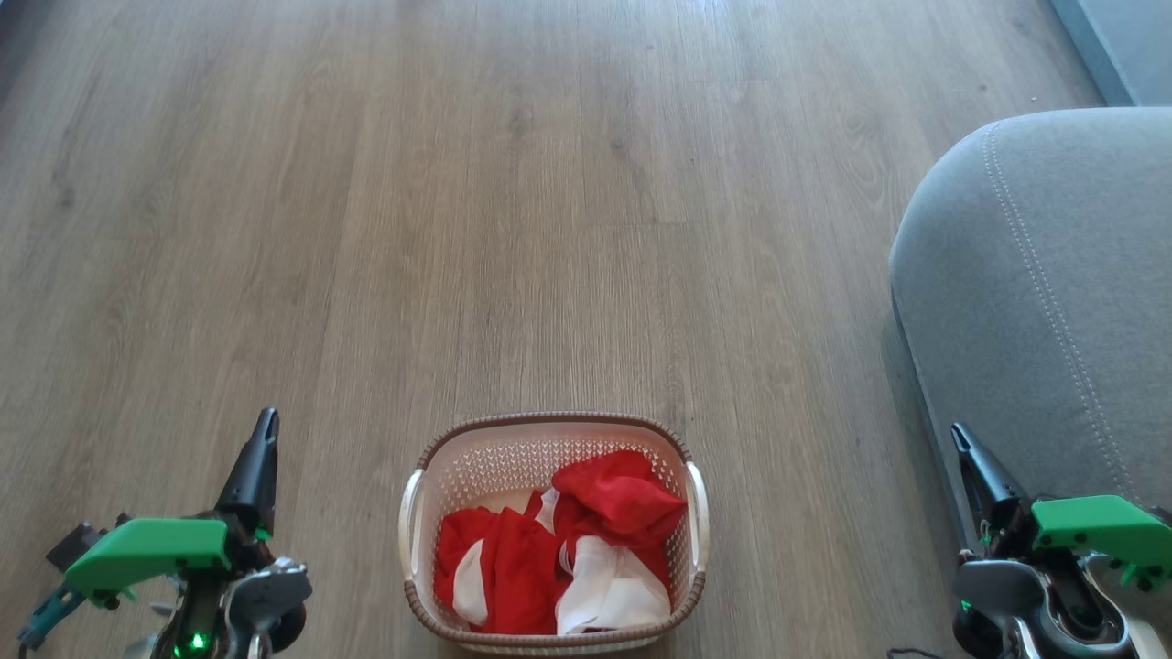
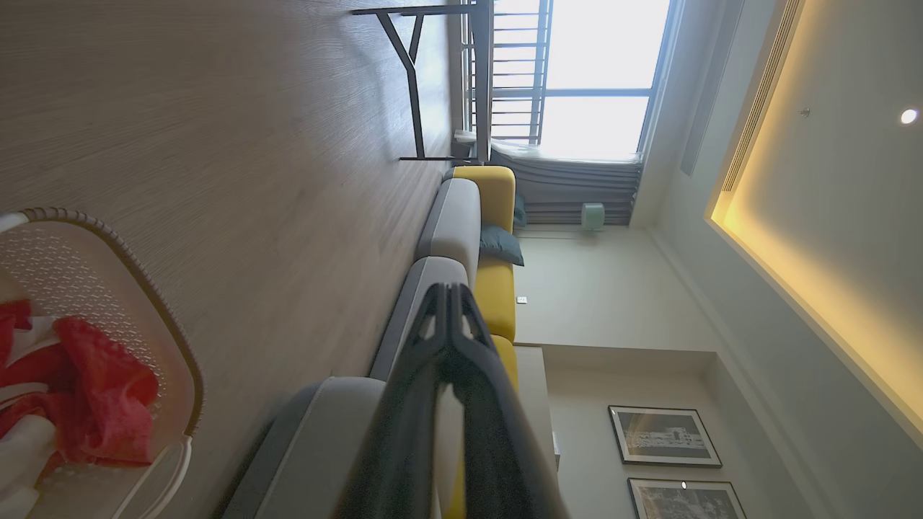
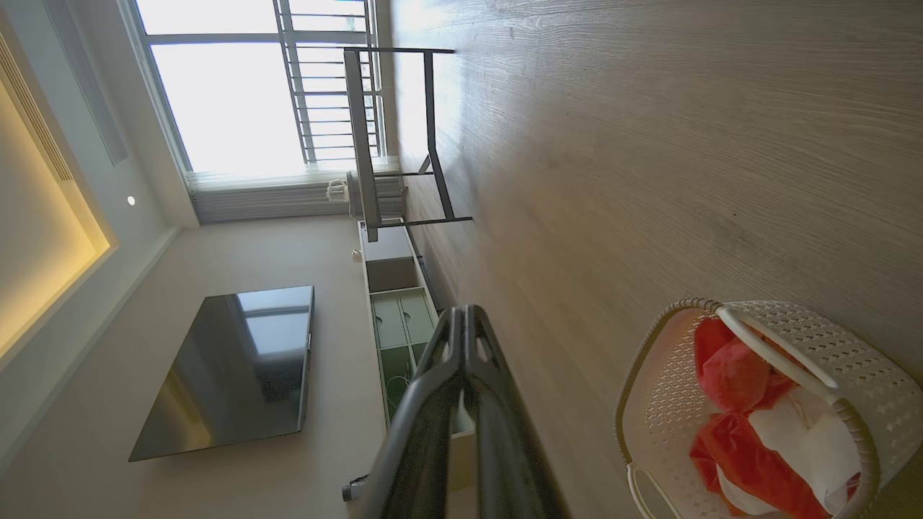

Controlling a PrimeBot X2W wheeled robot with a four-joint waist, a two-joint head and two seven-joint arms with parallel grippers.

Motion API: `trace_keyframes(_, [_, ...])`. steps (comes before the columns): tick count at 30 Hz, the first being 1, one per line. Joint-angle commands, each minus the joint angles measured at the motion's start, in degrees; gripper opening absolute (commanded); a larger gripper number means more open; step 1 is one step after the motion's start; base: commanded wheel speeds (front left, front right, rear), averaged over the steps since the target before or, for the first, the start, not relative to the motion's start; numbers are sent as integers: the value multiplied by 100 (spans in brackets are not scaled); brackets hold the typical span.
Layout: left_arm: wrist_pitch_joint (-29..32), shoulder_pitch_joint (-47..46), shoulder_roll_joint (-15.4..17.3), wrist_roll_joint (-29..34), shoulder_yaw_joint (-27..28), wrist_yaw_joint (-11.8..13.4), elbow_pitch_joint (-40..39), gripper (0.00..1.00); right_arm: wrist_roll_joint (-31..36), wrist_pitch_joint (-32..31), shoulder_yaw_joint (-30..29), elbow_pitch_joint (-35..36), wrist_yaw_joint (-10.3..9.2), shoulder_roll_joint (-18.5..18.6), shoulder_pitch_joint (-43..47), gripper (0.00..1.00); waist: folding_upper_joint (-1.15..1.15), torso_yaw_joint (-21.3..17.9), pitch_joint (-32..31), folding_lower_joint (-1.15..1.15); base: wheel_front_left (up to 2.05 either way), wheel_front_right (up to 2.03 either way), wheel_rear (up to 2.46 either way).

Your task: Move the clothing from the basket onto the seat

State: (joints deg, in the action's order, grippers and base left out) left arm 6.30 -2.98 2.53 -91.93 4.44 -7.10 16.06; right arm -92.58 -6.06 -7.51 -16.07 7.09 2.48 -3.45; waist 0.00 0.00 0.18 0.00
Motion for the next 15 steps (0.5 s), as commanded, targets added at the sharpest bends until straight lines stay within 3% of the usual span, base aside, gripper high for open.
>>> trace_keyframes(1, [17,-320,34,-26,205,-39,-203,0,40,-42,100,204,40,40,-273,0,0,0,0,0,0,0,0])
trace_keyframes(15, [17,-320,34,-26,205,-39,-203,0,40,-42,100,204,40,40,-273,0,0,0,0,0,0,0,0])
